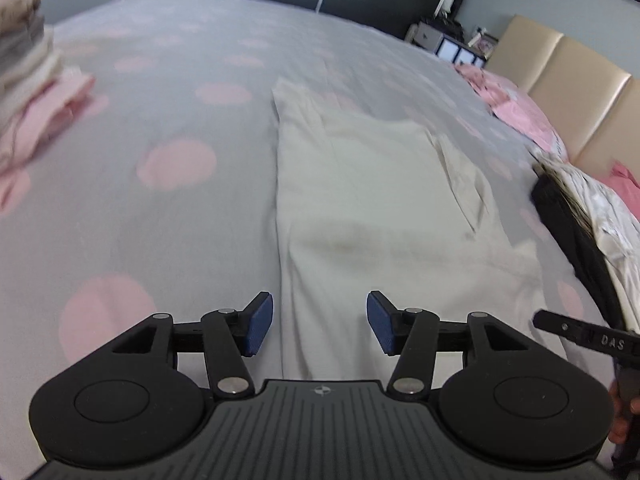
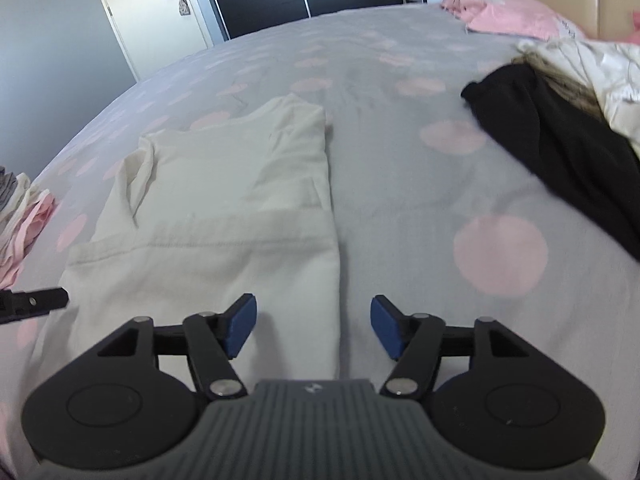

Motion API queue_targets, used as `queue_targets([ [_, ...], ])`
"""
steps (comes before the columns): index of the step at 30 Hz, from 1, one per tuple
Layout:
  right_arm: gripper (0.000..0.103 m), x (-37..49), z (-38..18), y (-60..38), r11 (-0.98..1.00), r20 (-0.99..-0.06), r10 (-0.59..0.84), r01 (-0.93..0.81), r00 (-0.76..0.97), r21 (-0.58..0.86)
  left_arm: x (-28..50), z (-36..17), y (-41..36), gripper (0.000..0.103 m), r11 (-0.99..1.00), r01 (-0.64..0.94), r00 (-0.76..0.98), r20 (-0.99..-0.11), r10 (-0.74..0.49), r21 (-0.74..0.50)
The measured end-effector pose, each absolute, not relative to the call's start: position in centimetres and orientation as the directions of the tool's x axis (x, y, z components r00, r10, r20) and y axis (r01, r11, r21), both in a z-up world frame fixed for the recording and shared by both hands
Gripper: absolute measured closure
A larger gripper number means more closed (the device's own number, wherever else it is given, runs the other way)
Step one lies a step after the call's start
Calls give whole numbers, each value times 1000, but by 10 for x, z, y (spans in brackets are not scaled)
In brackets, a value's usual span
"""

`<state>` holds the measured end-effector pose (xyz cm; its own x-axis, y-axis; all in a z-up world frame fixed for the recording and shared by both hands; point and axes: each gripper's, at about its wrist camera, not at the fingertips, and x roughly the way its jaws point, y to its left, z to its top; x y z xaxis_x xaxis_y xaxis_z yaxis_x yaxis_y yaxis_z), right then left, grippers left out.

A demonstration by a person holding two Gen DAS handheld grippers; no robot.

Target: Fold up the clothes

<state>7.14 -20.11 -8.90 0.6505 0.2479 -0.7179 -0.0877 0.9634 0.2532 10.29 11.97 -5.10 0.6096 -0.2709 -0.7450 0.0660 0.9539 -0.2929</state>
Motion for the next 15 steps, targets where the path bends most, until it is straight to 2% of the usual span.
queue_targets([
  [7,27,46,-93,-205,947,-750,305,-105,587,303,76,-61,130,52,930,57,548,-767,-334,-364],
  [15,27,25,-94,-211,931,-744,354,-142,567,336,52,-61,136,52,913,45,502,-781,-372,-406],
])
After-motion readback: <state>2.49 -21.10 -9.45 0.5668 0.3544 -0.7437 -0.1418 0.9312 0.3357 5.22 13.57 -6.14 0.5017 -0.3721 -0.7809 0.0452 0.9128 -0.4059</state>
